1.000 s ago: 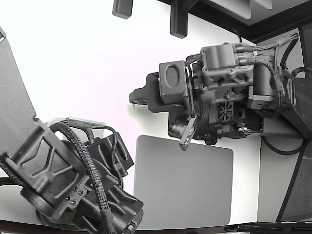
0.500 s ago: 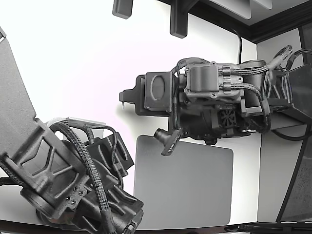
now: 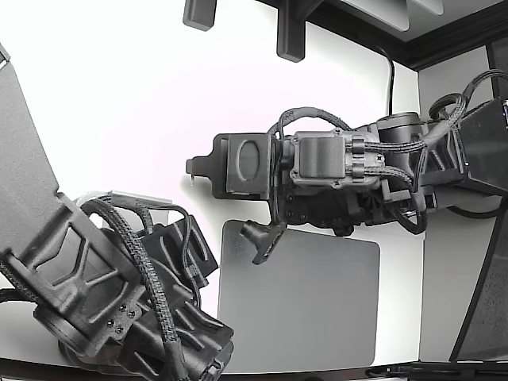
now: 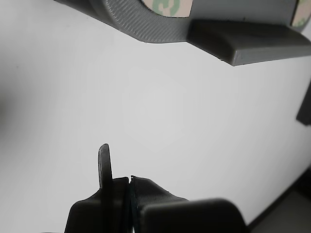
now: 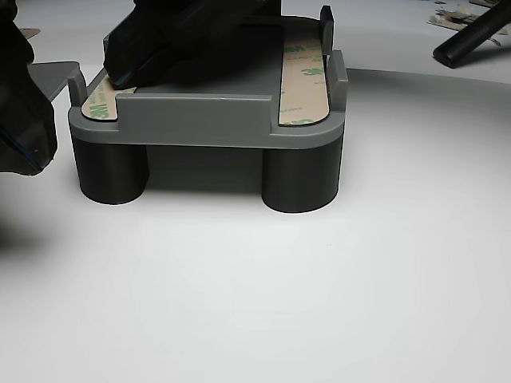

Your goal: Peel off protective film from adhesive tape.

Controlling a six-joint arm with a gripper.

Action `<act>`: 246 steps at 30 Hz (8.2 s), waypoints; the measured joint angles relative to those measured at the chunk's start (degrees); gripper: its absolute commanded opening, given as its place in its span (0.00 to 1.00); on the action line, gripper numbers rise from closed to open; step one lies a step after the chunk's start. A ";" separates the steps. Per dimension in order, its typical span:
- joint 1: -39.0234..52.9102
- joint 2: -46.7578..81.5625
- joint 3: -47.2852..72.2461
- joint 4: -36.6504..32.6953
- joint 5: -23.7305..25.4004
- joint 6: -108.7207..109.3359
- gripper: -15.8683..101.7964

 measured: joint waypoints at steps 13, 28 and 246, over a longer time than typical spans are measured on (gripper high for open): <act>5.80 -3.69 -0.26 -5.63 6.68 7.29 0.04; 13.54 -6.68 -0.26 -7.38 15.47 16.26 0.04; 22.24 -19.60 -8.26 -2.37 24.61 32.70 0.04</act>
